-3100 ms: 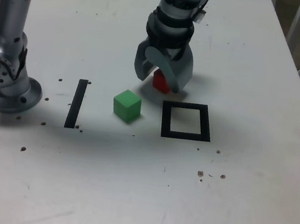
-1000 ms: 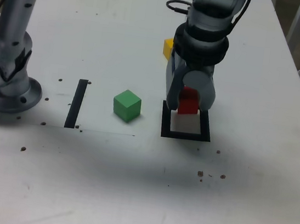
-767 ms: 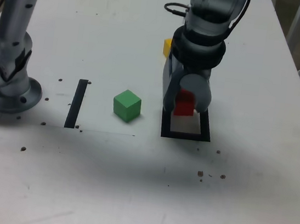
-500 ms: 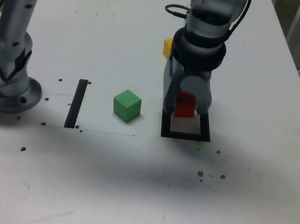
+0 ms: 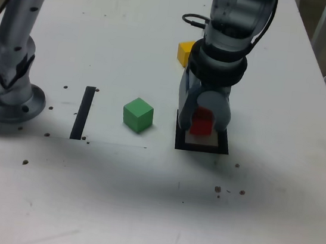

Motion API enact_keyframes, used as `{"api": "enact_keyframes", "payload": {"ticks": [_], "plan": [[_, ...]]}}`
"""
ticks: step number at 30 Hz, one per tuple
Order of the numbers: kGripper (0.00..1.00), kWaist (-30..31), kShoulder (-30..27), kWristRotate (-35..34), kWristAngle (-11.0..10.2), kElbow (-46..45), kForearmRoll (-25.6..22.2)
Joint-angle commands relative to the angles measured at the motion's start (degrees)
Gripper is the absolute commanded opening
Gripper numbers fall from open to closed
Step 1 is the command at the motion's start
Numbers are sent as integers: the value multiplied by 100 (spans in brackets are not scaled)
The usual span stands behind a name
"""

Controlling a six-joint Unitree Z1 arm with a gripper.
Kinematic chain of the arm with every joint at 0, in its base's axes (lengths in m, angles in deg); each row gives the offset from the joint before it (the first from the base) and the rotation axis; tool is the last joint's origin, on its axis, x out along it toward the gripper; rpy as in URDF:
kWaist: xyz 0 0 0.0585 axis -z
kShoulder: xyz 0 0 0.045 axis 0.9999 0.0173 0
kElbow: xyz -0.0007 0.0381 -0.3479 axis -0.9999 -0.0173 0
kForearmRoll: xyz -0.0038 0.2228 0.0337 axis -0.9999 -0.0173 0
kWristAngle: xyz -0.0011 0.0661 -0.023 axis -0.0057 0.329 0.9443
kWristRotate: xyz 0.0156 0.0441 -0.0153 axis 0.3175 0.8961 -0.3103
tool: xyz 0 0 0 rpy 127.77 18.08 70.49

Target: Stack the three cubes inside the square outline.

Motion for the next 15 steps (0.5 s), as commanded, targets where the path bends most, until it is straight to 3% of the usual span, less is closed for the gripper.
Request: {"api": "enact_keyframes", "payload": {"ticks": [1,7,9,12,15], "plan": [[33,10,25,7,13,18,-39],[80,9,5,28,36,28,-140],[91,9,-5,35,39,28,-166],[99,8,-44,36,42,32,-225],[99,9,-90,47,42,50,-279]]}}
